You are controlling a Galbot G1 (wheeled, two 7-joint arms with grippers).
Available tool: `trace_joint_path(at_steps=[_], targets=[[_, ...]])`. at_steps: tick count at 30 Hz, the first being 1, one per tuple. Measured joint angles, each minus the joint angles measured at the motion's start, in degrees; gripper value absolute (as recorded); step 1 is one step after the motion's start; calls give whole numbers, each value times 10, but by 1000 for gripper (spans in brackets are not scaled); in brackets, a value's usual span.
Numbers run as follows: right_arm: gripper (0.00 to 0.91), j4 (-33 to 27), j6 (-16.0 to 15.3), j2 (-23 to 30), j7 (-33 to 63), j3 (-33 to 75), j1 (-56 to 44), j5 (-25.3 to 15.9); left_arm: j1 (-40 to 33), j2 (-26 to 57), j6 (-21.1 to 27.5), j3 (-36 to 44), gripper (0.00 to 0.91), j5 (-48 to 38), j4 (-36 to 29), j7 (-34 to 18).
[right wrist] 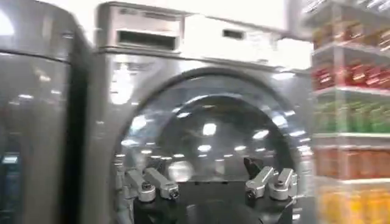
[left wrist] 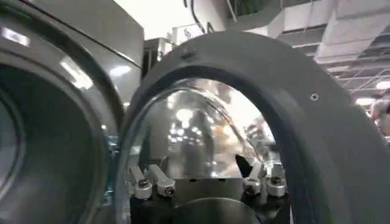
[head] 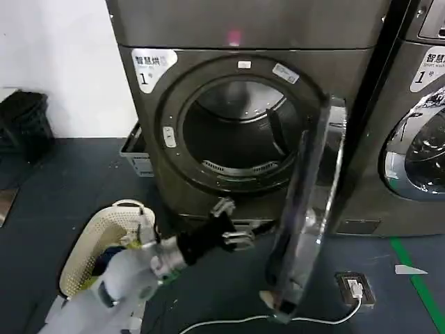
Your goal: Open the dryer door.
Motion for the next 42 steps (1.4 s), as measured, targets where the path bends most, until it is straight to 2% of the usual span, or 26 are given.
trace_joint_path(at_steps=[10,23,42], targets=[[907,20,-18,-6,-6,75,-18,-12,-61,-50,11,77,907,19,46,-25],[907,33,-16,-13,2,130,-35,-13,-121,-130,-5,167,907,49,129,-30],[907,44,-11,-11,10,187,-62,-14,-208,-232,-47,243,907,44,245,-31]])
